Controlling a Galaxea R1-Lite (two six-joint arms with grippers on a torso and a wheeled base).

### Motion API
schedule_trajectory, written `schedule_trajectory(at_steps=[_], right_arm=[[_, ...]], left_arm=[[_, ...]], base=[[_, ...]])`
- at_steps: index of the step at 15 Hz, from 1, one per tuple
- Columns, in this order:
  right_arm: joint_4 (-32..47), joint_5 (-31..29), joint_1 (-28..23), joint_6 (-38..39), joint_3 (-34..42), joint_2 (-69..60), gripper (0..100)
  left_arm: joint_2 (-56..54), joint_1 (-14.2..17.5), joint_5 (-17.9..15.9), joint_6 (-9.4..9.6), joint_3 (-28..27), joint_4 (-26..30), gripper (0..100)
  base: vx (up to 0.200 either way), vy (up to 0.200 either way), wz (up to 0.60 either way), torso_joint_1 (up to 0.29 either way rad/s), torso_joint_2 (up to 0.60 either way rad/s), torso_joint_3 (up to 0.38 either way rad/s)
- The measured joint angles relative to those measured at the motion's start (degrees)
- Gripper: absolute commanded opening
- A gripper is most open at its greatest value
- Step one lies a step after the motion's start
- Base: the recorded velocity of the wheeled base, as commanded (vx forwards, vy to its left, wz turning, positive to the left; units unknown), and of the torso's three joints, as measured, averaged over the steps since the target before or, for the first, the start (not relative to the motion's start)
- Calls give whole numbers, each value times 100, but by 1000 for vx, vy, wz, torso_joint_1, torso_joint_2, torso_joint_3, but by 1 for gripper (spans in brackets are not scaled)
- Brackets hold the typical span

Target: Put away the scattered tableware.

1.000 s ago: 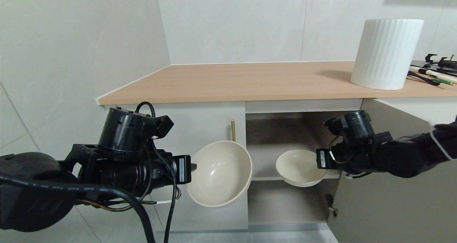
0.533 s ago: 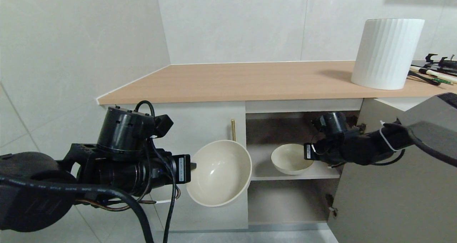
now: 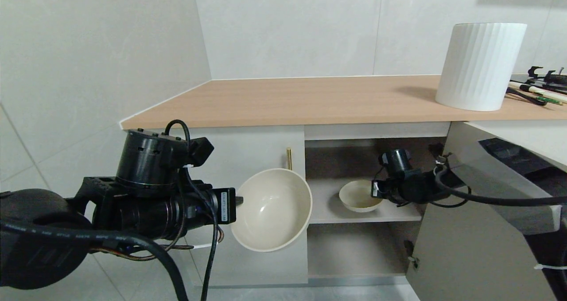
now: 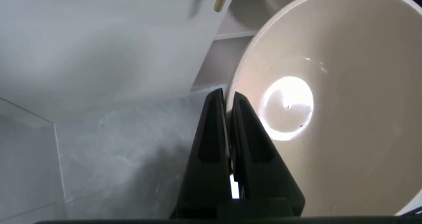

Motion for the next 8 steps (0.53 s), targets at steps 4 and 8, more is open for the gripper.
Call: schedule_trajectory(at_steps=[4, 8], right_arm=[[377, -378, -49, 119, -896, 675, 0], [867, -638, -110, 249, -1635, 1141, 0]], left_arm=[[20, -2, -1, -5, -11, -2, 0], [30, -2, -11, 0, -11, 0, 0]], base=[[0, 0, 0, 0, 0, 0], [0, 0, 0, 0, 0, 0]])
